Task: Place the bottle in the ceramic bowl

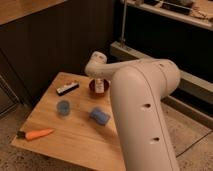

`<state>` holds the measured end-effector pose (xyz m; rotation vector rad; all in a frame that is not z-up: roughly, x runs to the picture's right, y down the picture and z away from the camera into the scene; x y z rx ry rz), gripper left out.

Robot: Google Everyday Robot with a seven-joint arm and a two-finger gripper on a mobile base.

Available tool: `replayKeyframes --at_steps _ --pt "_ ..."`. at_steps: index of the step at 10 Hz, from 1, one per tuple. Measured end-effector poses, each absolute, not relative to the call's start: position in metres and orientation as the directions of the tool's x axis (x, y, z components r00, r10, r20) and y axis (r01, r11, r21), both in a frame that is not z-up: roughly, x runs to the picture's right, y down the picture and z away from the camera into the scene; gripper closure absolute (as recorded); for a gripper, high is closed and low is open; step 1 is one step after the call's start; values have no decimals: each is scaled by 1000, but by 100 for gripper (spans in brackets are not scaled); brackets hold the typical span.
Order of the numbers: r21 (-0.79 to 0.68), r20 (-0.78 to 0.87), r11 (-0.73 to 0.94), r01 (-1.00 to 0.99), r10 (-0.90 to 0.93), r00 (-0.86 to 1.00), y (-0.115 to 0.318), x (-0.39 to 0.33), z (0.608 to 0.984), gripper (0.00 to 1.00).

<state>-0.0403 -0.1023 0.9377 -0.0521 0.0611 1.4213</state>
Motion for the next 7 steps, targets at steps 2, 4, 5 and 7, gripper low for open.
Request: replayKeyframes --at_steps 2,4,5,7 --pt "3 -107 145 -989 984 144 -102 -38 931 20" --pt "3 -178 136 -991 975 134 -99 -36 919 20" --pt "5 -217 136 -991 967 132 -102 -35 909 20" --pt "3 -278 144 -990 951 137 -110 -36 891 20"
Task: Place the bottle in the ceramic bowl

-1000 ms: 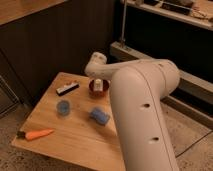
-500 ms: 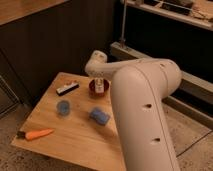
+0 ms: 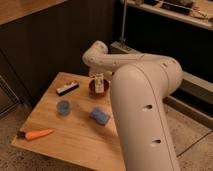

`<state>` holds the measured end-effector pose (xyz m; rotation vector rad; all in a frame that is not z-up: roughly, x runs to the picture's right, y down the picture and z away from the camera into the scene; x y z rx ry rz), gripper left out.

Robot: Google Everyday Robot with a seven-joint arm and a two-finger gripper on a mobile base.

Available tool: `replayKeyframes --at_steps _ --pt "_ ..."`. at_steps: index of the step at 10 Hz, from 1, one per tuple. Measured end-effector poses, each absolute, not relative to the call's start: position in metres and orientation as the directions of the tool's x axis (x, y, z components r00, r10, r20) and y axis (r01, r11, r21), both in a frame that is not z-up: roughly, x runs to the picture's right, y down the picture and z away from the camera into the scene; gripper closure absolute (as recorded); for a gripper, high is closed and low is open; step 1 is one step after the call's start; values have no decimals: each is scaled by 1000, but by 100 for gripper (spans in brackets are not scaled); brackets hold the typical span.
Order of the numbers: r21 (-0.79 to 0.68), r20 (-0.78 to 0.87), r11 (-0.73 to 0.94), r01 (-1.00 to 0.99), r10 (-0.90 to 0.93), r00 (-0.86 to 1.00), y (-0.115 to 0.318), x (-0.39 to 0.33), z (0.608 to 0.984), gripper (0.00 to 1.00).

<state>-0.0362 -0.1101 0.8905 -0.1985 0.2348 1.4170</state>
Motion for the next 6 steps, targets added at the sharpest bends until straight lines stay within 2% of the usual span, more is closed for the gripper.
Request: replayKeyframes --at_steps 3,6 --pt "-36 -350 151 -988 924 154 -134 -51 856 20" --pt "-60 -374 150 -987 913 161 -144 -58 845 20"
